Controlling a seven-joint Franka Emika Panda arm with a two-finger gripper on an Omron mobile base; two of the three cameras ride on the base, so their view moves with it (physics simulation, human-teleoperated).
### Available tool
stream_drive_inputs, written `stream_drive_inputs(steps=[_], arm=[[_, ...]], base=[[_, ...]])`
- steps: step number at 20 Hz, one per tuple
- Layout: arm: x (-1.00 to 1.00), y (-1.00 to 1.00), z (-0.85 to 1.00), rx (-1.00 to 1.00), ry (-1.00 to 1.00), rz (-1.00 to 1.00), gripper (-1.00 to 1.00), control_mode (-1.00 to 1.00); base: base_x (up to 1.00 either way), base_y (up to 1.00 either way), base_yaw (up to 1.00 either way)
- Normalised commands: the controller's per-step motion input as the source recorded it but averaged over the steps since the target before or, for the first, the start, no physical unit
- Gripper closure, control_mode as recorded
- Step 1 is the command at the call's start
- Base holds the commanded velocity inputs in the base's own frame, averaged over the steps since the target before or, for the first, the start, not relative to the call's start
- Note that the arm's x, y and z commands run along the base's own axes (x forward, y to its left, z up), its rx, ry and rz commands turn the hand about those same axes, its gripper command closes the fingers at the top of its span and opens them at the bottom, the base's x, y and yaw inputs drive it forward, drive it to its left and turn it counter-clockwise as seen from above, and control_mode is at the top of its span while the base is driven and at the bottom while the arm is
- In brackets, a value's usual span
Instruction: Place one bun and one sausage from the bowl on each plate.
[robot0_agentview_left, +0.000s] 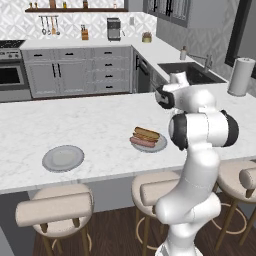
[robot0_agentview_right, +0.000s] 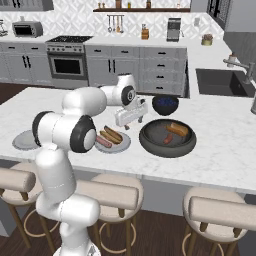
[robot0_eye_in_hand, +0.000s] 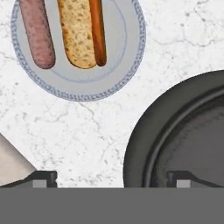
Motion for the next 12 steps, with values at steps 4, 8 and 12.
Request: stream_drive_inputs(steps=[4,8,12], arm=[[0.14,-1.00,-0.54,0.09,0.04,-0.15,-1.00,-1.00],[0.00,-0.76,-0.26,0.10,0.07,-0.28,-1.00,-1.00],[-0.10,-0.24,0.61,0.09,-0.05,-0.41,-1.00,-1.00]], base=[[0.00,0.00,0.00],[0.00,0.00,0.00],[0.00,0.00,0.00]])
